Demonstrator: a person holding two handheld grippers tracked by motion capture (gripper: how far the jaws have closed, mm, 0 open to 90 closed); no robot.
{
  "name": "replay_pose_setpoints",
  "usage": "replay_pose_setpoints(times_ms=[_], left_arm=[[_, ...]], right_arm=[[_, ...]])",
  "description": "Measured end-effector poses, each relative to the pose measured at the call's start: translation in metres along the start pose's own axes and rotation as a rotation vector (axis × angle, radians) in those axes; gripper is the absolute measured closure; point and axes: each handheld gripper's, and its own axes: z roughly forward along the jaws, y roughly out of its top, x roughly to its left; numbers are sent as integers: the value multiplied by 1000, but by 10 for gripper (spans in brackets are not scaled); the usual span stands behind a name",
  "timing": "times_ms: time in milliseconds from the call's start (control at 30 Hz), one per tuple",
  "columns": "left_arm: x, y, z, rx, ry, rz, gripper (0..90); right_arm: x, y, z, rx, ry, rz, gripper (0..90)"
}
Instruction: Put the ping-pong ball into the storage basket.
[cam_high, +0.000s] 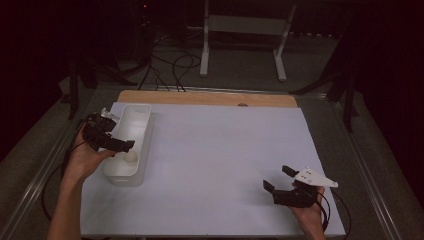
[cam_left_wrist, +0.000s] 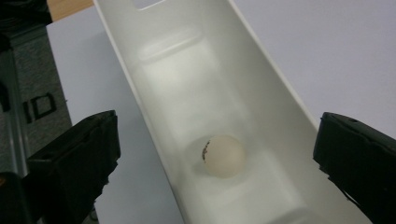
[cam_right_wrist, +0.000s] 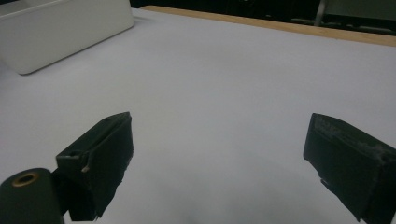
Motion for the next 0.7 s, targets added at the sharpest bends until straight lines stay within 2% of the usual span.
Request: replay_pose_setpoints(times_ms=[100, 433, 700], left_arm=[[-1, 0, 0, -12, 3, 5, 4], [0, -2, -3, -83, -11, -16, 4], [-3, -3, -1, -97, -8, -9, 4]], right_arm=[[0, 0, 0, 3, -1, 0, 81], [0, 0, 0, 0, 0, 1, 80], [0, 0, 0, 0, -1, 1, 80]])
